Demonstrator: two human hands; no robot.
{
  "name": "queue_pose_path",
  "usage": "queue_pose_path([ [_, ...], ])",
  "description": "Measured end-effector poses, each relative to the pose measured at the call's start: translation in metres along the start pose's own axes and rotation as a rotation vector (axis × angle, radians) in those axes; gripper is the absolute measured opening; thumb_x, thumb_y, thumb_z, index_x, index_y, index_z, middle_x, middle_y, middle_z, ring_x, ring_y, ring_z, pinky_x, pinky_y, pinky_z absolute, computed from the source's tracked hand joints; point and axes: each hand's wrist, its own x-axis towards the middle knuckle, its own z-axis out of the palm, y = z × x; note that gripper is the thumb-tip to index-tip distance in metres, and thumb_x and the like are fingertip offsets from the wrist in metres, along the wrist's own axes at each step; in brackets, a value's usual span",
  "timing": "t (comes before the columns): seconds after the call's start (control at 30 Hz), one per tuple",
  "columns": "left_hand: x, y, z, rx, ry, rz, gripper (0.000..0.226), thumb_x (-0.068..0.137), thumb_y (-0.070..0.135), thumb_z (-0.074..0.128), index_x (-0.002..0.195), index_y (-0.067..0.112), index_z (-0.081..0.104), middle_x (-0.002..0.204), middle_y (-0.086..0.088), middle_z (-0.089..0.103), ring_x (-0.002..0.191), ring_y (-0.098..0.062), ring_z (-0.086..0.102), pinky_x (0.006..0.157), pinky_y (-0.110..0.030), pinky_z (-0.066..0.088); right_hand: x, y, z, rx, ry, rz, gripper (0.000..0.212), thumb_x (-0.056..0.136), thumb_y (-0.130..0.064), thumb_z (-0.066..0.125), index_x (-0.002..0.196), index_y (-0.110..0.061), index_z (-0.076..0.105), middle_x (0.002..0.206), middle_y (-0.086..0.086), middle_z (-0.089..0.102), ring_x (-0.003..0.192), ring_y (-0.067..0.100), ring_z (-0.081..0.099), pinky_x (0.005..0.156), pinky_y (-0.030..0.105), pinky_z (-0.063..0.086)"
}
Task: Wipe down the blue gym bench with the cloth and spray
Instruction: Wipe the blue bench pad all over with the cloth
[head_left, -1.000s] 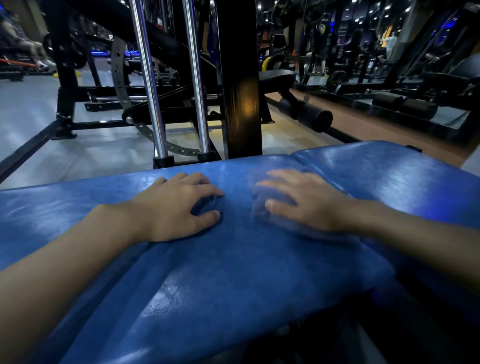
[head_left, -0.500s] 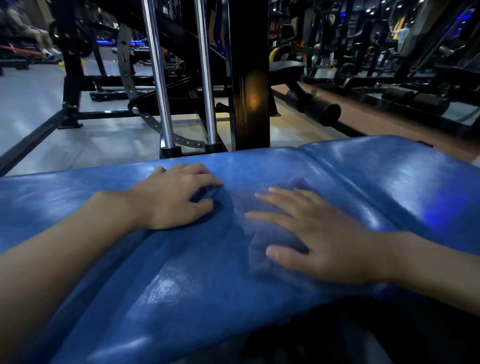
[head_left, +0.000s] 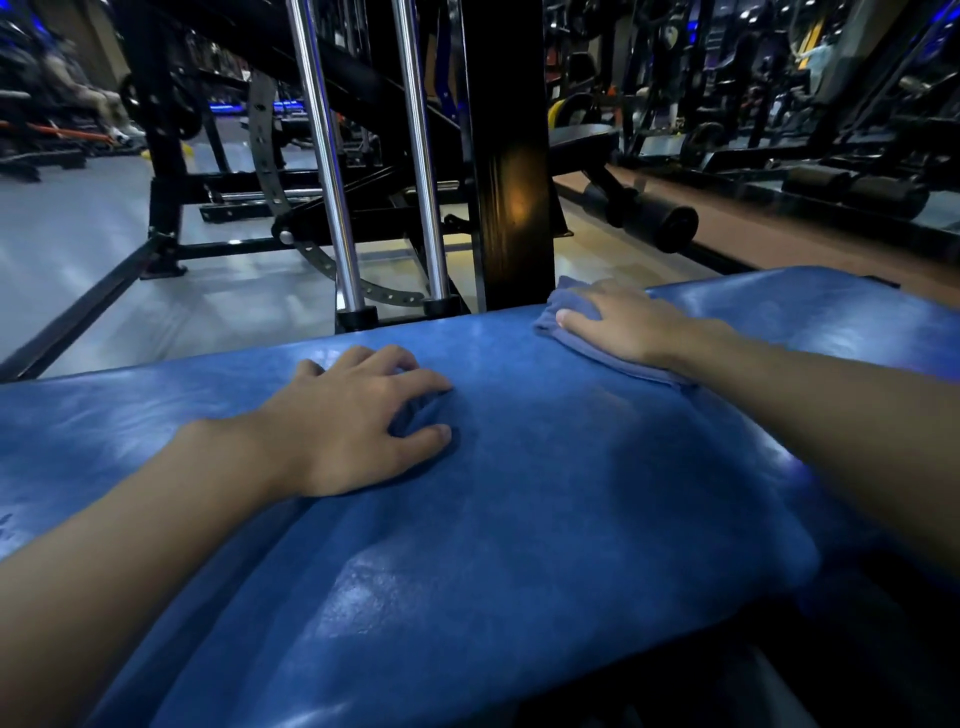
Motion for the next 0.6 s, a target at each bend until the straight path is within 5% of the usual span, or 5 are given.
queue_pose_path([
  [0.1,-0.005,-0.003,0.001,0.0,-0.017,0.006,0.082,0.067,0.084,0.01,0.141,0.054,0.028,0.144,0.021,0.031,0.136,-0.009,0.028,0.106,-0.049,0.029,-0.018,-0.01,0.006,-0.108,0.041,-0.019,0.058,0.08,-0.072,0.014,0.13,-0.056,0.039,0.138,0.003,0.049,0.128,0.029,0.043,0.101,0.055,0.037],
  [0.2,-0.007,-0.006,0.001,-0.032,-0.016,0.017,0.082,0.068,0.081,0.01,0.142,0.053,0.029,0.145,0.023,0.03,0.137,-0.007,0.027,0.107,-0.043,0.025,-0.069,-0.04,0.012,-0.131,0.026,-0.13,0.08,0.076,-0.08,0.009,0.145,-0.045,0.029,0.158,-0.006,0.027,0.146,0.018,0.019,0.116,0.051,0.018],
  [0.4,-0.006,-0.017,0.005,-0.049,0.012,0.017,0.082,0.07,0.071,0.012,0.146,0.047,0.031,0.147,0.019,0.03,0.137,-0.007,0.029,0.109,-0.037,0.023,-0.171,-0.09,0.011,-0.099,-0.055,-0.553,0.068,0.085,-0.076,0.018,0.147,-0.047,0.023,0.162,-0.011,0.014,0.149,0.008,0.001,0.12,0.04,0.003],
  [0.6,-0.013,-0.02,0.004,-0.058,0.053,0.016,0.081,0.072,0.075,0.014,0.144,0.046,0.035,0.142,0.023,0.034,0.135,-0.003,0.027,0.111,-0.034,0.021,-0.102,-0.072,0.007,-0.046,-0.052,-0.386,0.066,0.084,-0.08,0.019,0.143,-0.052,0.026,0.158,-0.015,0.023,0.144,0.006,0.017,0.118,0.042,0.013],
])
